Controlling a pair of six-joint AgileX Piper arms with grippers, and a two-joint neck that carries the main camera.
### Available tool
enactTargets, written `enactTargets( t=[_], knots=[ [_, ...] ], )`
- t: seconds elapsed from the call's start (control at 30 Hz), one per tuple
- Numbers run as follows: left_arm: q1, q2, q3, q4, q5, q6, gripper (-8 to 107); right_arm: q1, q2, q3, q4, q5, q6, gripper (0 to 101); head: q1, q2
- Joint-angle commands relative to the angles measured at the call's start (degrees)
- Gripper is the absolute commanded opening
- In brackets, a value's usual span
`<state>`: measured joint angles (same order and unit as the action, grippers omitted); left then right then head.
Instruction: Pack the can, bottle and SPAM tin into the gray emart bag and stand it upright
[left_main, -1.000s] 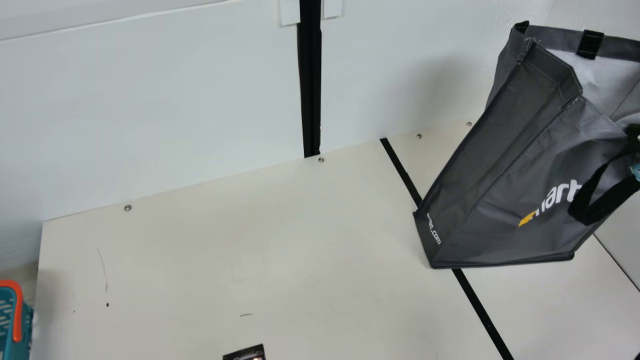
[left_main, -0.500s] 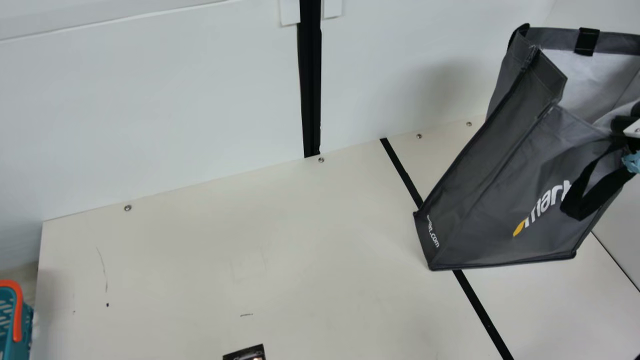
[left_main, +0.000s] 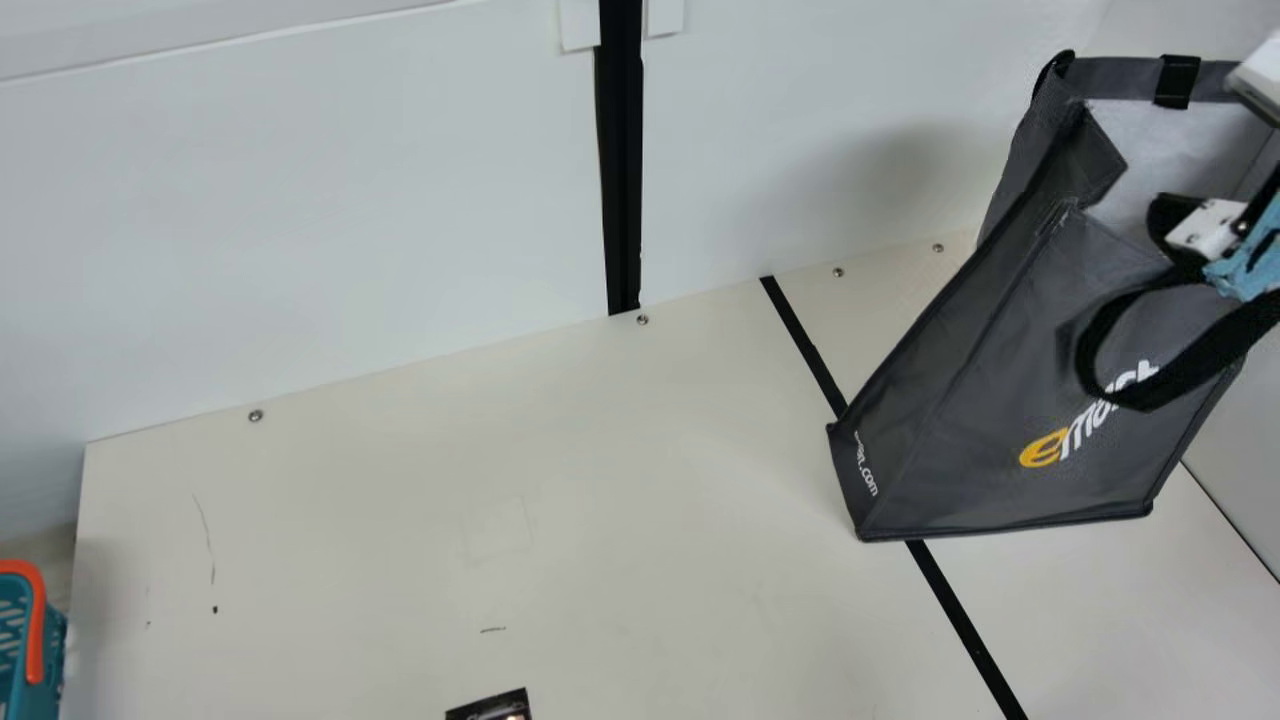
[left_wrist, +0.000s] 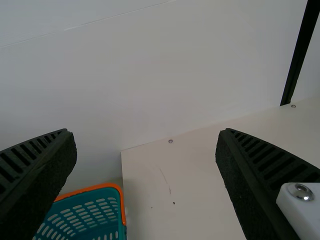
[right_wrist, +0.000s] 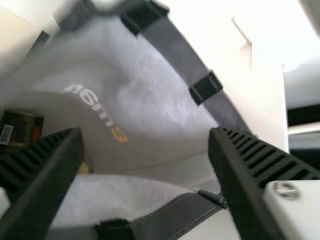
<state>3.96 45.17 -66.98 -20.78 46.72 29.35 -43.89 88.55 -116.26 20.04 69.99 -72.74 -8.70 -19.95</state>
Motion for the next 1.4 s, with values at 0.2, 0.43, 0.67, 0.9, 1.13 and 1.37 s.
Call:
enactTargets(
  t=[0.2, 0.43, 0.67, 0.9, 1.13, 1.37],
  knots=[
    [0.00, 0.00, 0.00, 0.00, 0.00, 0.00, 90, 8.24, -0.28, -2.96, -4.43, -0.09, 1.45, 95, -1.30, -0.05],
    [0.00, 0.00, 0.00, 0.00, 0.00, 0.00, 90, 15.27, 0.06, -6.29, -7.94, -0.09, 2.32, 95, -1.30, -0.05],
    [0.00, 0.00, 0.00, 0.00, 0.00, 0.00, 90, 22.64, 1.04, -11.44, -11.92, -0.09, 2.41, 95, -1.30, -0.05],
    [0.00, 0.00, 0.00, 0.00, 0.00, 0.00, 90, 29.92, 2.65, -15.80, -15.37, -0.09, 1.81, 95, -1.30, -0.05],
    [0.00, 0.00, 0.00, 0.00, 0.00, 0.00, 90, 35.72, 4.72, -17.42, -17.09, -0.09, 1.35, 95, -1.30, -0.05],
    [0.00, 0.00, 0.00, 0.00, 0.00, 0.00, 90, 39.84, 6.55, -15.79, -17.59, -0.09, 1.98, 95, -1.30, -0.05]
  ],
)
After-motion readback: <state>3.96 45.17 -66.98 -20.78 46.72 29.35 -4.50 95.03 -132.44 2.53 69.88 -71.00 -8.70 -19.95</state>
